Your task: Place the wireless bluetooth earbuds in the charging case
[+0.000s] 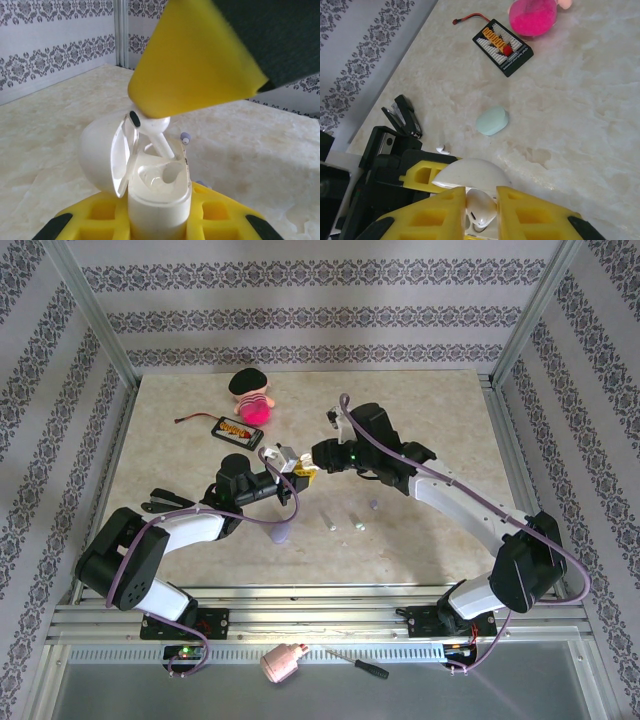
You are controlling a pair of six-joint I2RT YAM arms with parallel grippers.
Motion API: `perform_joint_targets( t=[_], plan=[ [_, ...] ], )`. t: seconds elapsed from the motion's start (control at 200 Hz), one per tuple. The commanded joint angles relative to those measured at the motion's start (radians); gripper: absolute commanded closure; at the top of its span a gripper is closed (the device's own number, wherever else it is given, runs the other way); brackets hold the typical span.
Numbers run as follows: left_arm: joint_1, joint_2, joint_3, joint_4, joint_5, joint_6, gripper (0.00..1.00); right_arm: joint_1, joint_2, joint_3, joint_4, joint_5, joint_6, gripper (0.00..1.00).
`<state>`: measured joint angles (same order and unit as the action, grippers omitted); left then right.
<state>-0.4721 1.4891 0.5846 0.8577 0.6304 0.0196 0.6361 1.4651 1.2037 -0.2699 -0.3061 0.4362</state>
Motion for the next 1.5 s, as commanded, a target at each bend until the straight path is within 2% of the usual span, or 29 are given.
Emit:
perform_joint_targets(
  t=[0.0,0.3,0.45,0.58,0.745,0.864,1.494],
  plan=[
    [-0.013,0.002,0.019,-0.012,-0.034,0.004,1.00,0.025,-0.002,0.025,-0.034,-0.027,-0.040,0.79],
    [-0.013,-0.019,0.045,-0.048,-0.033,-0.045,1.00,0.035,-0.009,0.006,-0.054,0.004,-0.083,0.79],
    [-0.013,-0.035,0.045,-0.055,-0.022,-0.052,1.00,0.031,-0.020,0.012,-0.057,0.054,-0.071,0.75],
    [-0.013,-0.027,0.043,-0.067,-0.026,-0.031,1.00,0.027,-0.054,0.000,-0.017,0.024,-0.071,0.66],
    [-0.013,-0.011,0.032,-0.027,-0.020,-0.015,1.00,0.026,-0.055,0.023,-0.035,0.059,-0.073,0.41],
    [-0.013,-0.013,0.039,-0.032,-0.017,-0.024,1.00,0.027,-0.028,0.039,-0.056,0.085,-0.073,0.35],
    [-0.010,-0.060,0.036,-0.047,-0.025,-0.096,1.00,0.007,0.000,-0.009,-0.052,0.112,-0.065,0.34]
  ],
)
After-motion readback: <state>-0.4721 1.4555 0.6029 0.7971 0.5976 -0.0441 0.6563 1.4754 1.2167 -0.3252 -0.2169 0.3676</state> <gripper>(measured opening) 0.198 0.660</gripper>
